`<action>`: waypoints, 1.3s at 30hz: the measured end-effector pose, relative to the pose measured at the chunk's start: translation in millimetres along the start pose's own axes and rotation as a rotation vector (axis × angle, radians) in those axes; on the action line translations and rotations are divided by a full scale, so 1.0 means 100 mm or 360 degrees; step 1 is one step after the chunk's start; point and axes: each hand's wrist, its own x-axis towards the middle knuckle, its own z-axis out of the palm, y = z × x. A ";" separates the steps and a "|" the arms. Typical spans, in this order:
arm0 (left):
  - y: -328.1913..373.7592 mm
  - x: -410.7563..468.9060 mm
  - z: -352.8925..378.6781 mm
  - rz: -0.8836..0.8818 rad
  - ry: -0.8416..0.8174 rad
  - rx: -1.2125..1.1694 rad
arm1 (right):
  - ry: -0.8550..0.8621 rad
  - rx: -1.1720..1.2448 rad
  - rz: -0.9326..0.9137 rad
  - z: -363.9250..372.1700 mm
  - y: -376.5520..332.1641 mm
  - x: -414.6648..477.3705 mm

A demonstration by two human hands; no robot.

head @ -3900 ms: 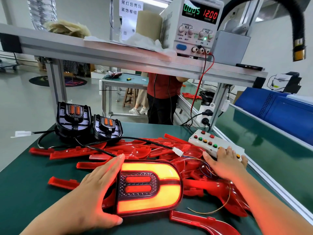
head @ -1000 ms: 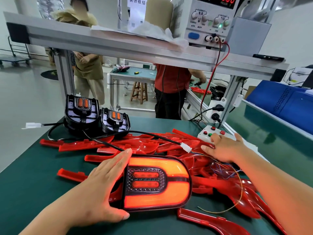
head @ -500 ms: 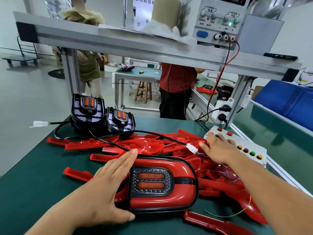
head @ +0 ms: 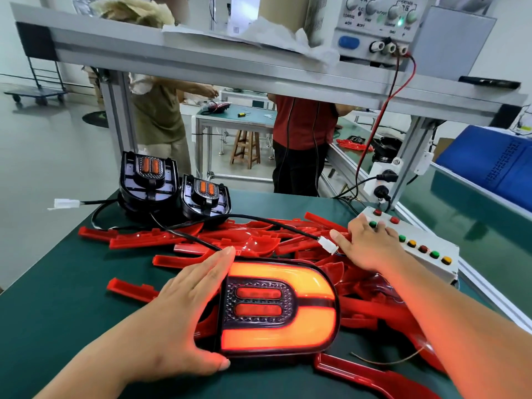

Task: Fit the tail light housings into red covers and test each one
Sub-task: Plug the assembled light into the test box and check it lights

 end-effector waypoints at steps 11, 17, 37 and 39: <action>-0.10 -0.01 0.12 0.0009 0.0065 0.0032 | 0.0021 -0.0041 0.0011 0.03 0.00 0.01; -0.04 0.01 0.03 -0.0003 0.0001 -0.0015 | -0.0031 0.0041 0.0002 -0.03 0.02 0.00; 0.16 -0.01 -0.22 -0.0035 -0.0184 0.0359 | 0.0230 0.0283 -0.0265 -0.25 -0.29 -0.47; 0.21 -0.02 -0.31 0.0022 -0.0098 0.0300 | 0.0266 0.0258 -0.0274 -0.25 -0.28 -0.47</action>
